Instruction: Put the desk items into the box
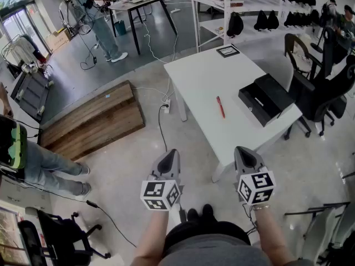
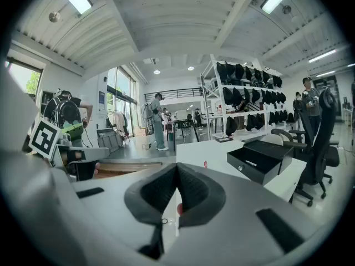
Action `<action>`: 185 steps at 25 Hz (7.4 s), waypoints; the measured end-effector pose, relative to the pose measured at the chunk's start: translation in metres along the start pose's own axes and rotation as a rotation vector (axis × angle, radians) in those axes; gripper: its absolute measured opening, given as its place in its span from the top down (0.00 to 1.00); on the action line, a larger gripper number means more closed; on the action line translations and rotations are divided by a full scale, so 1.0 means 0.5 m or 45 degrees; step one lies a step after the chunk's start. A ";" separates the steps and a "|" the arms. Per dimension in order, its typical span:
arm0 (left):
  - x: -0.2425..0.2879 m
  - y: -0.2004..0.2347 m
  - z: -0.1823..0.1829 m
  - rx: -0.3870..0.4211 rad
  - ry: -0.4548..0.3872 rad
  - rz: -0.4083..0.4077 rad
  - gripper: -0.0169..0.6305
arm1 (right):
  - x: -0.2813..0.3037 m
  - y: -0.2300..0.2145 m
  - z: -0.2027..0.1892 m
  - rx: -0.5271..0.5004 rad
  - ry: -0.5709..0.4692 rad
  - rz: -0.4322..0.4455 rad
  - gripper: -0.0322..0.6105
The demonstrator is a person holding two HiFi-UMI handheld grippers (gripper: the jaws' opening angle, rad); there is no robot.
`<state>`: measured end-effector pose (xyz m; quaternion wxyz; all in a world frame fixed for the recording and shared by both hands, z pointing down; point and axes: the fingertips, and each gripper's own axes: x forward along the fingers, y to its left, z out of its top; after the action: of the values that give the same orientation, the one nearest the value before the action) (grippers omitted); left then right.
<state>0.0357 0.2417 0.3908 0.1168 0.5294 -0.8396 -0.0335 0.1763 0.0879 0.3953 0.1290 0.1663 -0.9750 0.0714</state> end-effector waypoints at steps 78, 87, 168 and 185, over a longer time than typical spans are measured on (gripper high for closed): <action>0.568 0.334 0.037 0.008 0.176 -0.186 0.96 | 0.497 -0.189 0.061 0.064 0.275 -0.265 0.71; 0.599 0.324 0.024 0.023 0.205 -0.243 0.96 | 0.518 -0.194 0.013 0.025 0.388 -0.258 0.71; 0.710 0.206 -0.003 0.102 0.310 -0.428 0.96 | 0.531 -0.280 -0.016 -0.176 0.785 -0.238 0.87; 0.748 -0.001 0.000 0.201 0.338 -0.758 0.96 | 0.345 -0.386 0.004 -0.079 0.735 -0.508 0.87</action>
<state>-0.1181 -0.0941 0.4510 0.1688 0.7586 -0.6257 0.0680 0.0848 -0.1454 0.4596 0.4158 0.3224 -0.8483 0.0593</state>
